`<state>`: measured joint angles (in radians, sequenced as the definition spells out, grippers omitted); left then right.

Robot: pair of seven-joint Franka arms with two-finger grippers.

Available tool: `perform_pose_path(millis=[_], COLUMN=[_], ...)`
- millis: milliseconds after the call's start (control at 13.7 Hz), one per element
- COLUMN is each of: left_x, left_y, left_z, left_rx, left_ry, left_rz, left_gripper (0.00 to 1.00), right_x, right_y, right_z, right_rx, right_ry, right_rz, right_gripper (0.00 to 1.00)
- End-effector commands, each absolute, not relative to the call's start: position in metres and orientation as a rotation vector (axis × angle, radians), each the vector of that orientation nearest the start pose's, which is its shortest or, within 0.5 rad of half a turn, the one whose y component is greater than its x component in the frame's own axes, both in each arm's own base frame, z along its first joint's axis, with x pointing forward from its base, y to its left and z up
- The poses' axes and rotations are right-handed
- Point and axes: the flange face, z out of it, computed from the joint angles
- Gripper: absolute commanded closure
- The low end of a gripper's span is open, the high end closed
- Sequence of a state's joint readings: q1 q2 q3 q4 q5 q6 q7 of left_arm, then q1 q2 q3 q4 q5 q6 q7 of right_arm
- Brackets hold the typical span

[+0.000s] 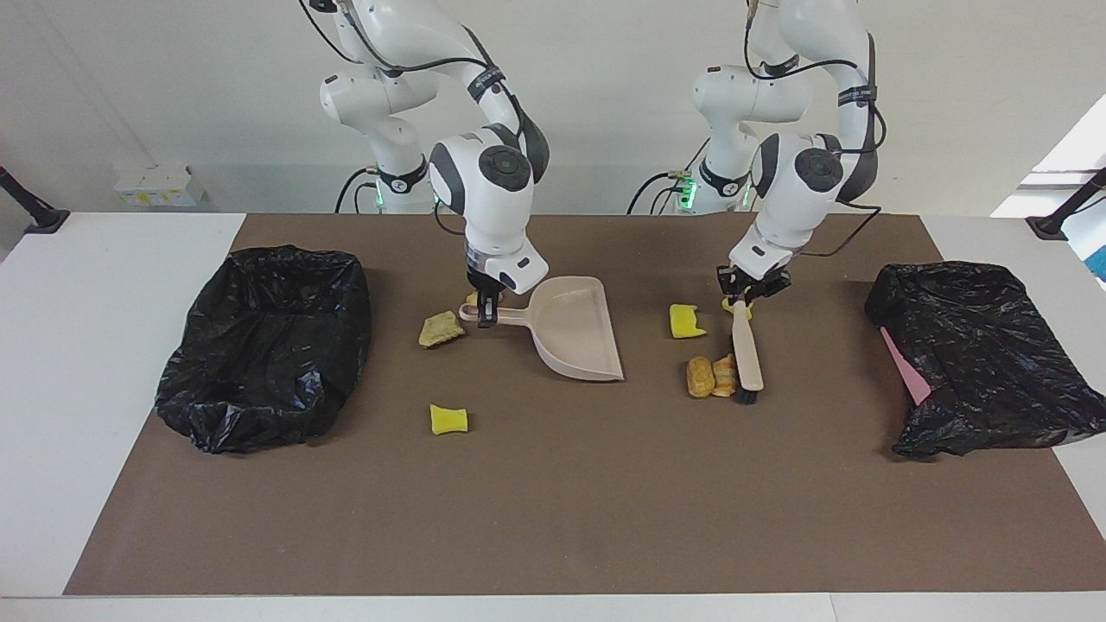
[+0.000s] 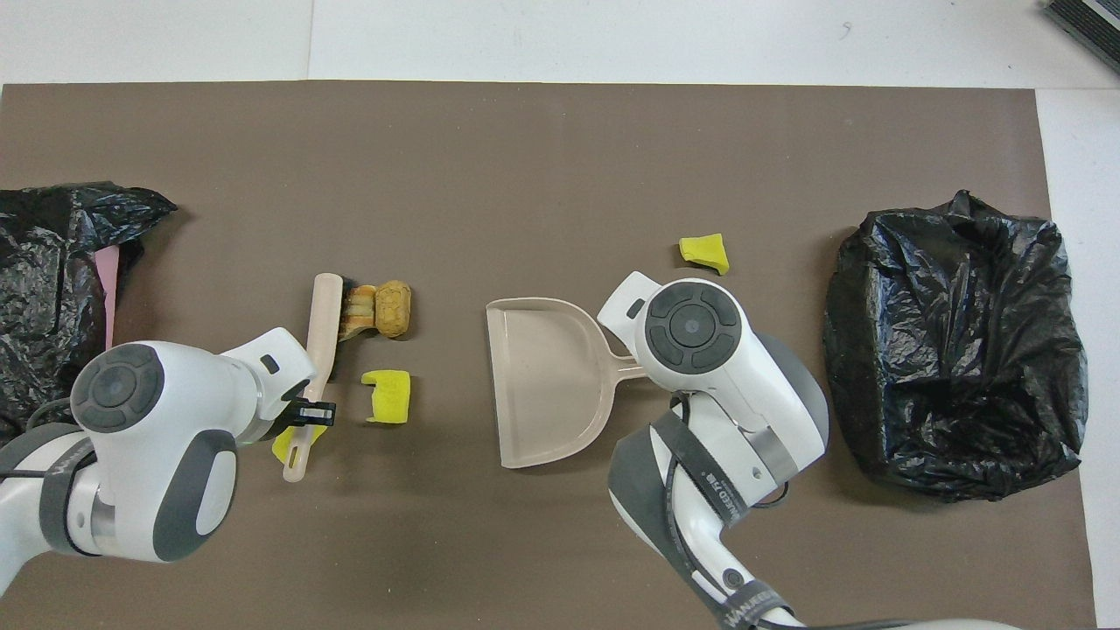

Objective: Sweep and dump trash in bin
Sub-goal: 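Sweep bread chunks into the dustpan with the brush in the left gripper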

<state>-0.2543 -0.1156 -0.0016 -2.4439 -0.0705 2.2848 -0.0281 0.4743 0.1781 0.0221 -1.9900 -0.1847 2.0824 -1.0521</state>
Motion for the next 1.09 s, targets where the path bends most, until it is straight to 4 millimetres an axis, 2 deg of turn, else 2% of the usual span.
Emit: perform_pose_path(millis=[0,146,509,728,873,1019], left_x=[0.444,0.435,0.393,0.370,0.370,0.373], left_y=[-0.147,-0.171,-0.252,-0.287,-0.294,-0.283], left_z=[0.341,0.343,0.352,0.361,0.385,0.413], left_rx=[-3.183,-3.223,-3.276,-3.295,-3.319,-3.340], left_ry=[0.401,0.424,0.600,0.593,0.551,0.492], left_rz=[0.087,0.099,0.144,0.157,0.135,0.148], left_gripper=[1.00,1.00,1.00,1.00,1.00,1.00], right_x=[0.506,0.506,0.505,0.505,0.505,0.506], right_y=[0.262,0.261,0.261,0.261,0.261,0.260], right_z=[0.369,0.368,0.368,0.368,0.368,0.370], right_rx=[1.996,2.007,2.045,2.048,2.048,2.048], right_ry=[2.232,2.225,2.189,2.185,2.185,2.185], right_rz=[-0.162,-0.168,-0.177,-0.177,-0.177,-0.173], right_gripper=[1.00,1.00,1.00,1.00,1.00,1.00])
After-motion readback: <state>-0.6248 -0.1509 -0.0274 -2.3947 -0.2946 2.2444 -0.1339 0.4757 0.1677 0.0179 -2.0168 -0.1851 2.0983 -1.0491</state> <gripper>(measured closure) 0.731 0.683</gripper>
